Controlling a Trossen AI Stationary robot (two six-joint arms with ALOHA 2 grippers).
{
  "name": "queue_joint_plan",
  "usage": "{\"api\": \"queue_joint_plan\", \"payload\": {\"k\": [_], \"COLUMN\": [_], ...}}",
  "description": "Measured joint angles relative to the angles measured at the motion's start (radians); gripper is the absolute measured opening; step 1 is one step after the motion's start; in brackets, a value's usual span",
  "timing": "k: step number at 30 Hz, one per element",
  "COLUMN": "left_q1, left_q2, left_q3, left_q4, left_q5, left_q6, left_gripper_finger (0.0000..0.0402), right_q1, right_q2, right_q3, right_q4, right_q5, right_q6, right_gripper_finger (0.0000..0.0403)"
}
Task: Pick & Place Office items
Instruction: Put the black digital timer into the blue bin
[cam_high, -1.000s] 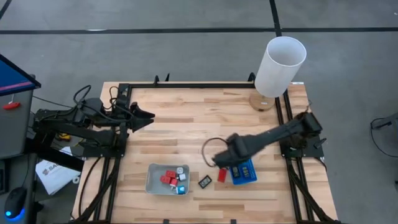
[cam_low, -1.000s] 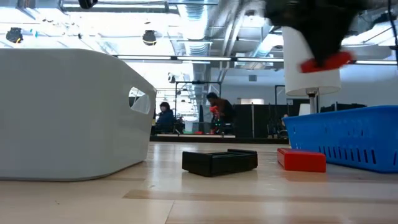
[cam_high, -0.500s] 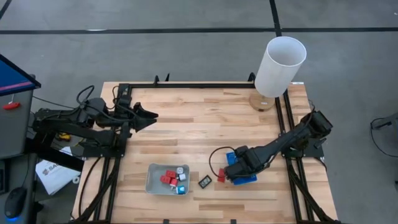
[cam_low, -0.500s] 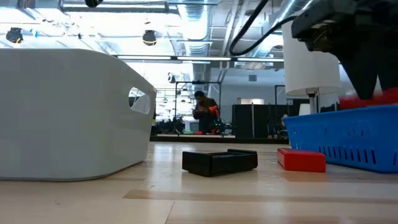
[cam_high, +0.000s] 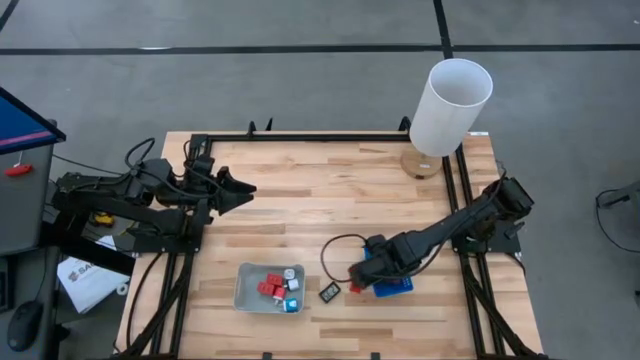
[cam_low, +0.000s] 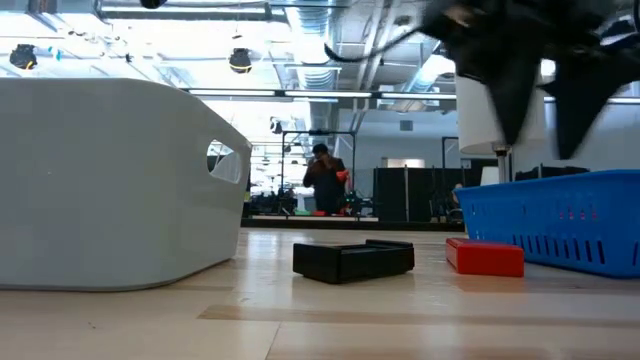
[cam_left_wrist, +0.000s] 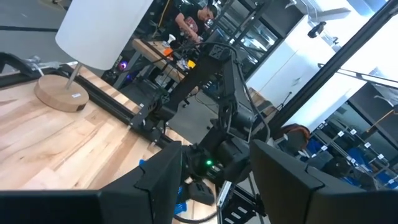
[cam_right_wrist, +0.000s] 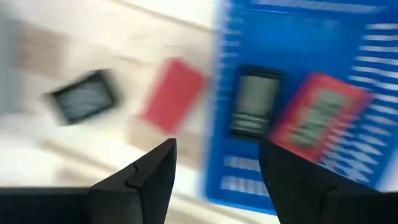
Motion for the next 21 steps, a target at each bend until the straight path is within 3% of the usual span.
{"api": "queue_joint_plan", "payload": {"k": [5, 9, 15, 21], "left_q1": [0.0, 0.0, 0.0, 0.0], "left_q2": [0.0, 0.0, 0.0, 0.0], "left_q3": [0.0, 0.0, 0.0, 0.0], "left_q4": [0.0, -0.004, -0.021, -0.022], "left_q5": [0.0, 0.0, 0.0, 0.0], "left_q6": [0.008, 0.008, 0.007, 0.005], "left_gripper_finger": [0.0186, 0.0186, 0.0186, 0.0186], "right_q1": [-0.017, -0.031, -0.044, -0.056], "right_q2": [0.0, 0.0, 0.0, 0.0], "right_q3": [0.001, 0.001, 0.001, 0.001], "right_q4": [0.105, 0.231, 0.442, 0.47], "right_q5": [0.004, 0.015, 0.01, 0.028], "right_q6": [-0.083, -0.304, -0.794, -1.455], "right_gripper_finger": [0.0215, 0.0215, 0.0213, 0.0213]}}
